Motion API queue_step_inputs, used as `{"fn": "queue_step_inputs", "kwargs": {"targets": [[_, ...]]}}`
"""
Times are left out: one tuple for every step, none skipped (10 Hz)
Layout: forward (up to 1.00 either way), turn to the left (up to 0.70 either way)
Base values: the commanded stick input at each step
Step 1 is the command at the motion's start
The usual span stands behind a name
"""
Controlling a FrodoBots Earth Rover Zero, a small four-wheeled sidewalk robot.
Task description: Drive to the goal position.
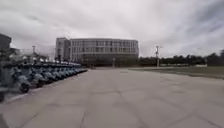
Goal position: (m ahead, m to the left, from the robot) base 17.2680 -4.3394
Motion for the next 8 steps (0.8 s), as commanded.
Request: {"fn": "queue_step_inputs", "kwargs": {"targets": [[1.00,0.20],[1.00,0.12],[1.00,0.00],[1.00,0.00],[1.00,0.00],[1.00,0.00],[1.00,0.00],[1.00,0.00]]}}
